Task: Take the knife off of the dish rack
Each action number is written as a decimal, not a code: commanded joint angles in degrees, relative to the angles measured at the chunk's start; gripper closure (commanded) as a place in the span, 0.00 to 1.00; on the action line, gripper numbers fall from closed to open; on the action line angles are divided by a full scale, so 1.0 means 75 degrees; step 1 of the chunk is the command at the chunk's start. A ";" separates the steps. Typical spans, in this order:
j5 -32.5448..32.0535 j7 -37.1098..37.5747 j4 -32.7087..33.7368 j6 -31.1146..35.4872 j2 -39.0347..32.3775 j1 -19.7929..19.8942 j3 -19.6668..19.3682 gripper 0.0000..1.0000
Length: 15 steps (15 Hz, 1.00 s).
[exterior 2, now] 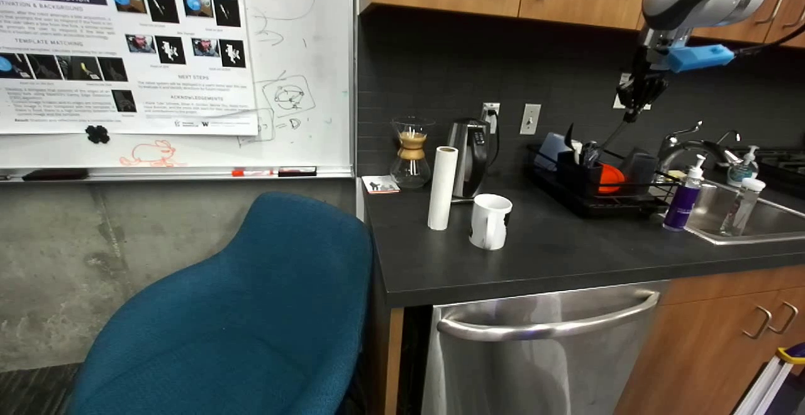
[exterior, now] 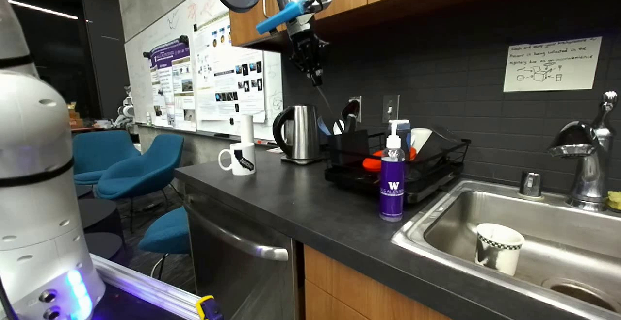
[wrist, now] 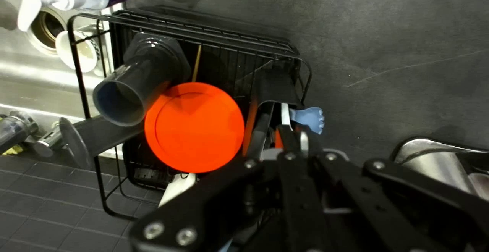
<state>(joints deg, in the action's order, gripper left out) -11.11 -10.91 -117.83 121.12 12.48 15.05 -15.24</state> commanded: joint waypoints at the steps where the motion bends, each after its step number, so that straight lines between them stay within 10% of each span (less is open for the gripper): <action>1: -0.0504 0.0136 0.0006 -0.0538 0.0637 0.0066 0.0091 0.99; 15: -0.0575 0.0170 -0.2220 -0.1987 0.4115 0.0004 0.0179 0.99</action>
<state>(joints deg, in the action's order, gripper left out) -16.19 -10.19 -128.25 107.57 36.95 15.94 -14.86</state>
